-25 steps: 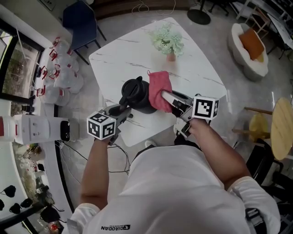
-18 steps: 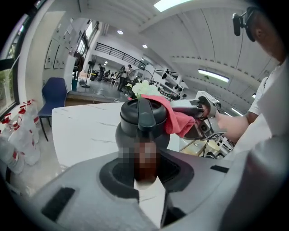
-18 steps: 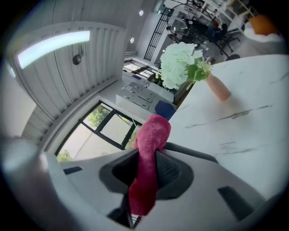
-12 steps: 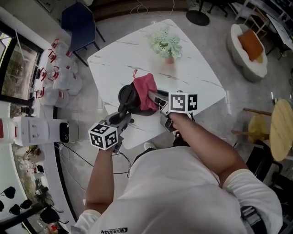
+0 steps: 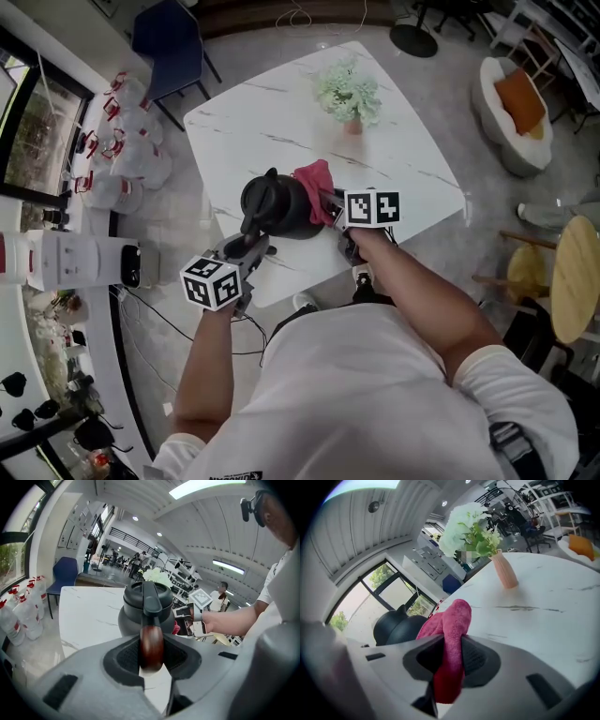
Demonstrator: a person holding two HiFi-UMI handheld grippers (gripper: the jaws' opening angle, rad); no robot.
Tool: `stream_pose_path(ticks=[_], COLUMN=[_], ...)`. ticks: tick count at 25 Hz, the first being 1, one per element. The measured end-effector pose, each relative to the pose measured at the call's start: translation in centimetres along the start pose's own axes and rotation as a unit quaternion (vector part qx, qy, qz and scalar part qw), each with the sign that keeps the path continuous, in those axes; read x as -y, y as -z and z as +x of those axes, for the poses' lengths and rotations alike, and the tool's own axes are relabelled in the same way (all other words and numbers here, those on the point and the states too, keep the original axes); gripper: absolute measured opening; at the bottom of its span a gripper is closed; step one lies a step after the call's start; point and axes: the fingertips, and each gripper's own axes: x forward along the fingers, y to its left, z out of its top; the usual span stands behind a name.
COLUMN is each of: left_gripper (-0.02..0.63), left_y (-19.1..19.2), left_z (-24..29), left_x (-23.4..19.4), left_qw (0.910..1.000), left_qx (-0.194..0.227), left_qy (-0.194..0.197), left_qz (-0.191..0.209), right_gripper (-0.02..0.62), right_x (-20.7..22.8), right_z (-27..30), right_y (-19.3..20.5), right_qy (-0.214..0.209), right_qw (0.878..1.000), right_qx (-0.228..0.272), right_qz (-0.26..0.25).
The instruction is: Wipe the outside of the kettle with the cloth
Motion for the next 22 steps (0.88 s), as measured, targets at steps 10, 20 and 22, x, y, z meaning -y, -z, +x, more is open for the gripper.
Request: stream_pose_path(ticks=[10,20,22], left_gripper=[0.101,0.101,0.101], left_y=[0.1,0.0,-0.1], left_z=[0.0,0.3,0.4], left_x=[-0.1,-0.5,-0.5], left_qw=[1.0,0.9989,0.9979], left_qx=[-0.001,0.01,0.015], left_qy=[-0.001,-0.007,-0.01], left_qz=[0.004,-0.045,-0.062], right_gripper=[0.094,0.094,0.094], right_x=[5.6,7.4,5.7], right_z=[1.3,-3.0,-4.7], right_y=[2.8,2.0,0.9], right_qy=[0.078,0.101,0.08], right_qw=[0.996,0.994,0.994], right_qx=[-0.038,-0.017,0.004], right_qz=[-0.023,-0.048,-0.07])
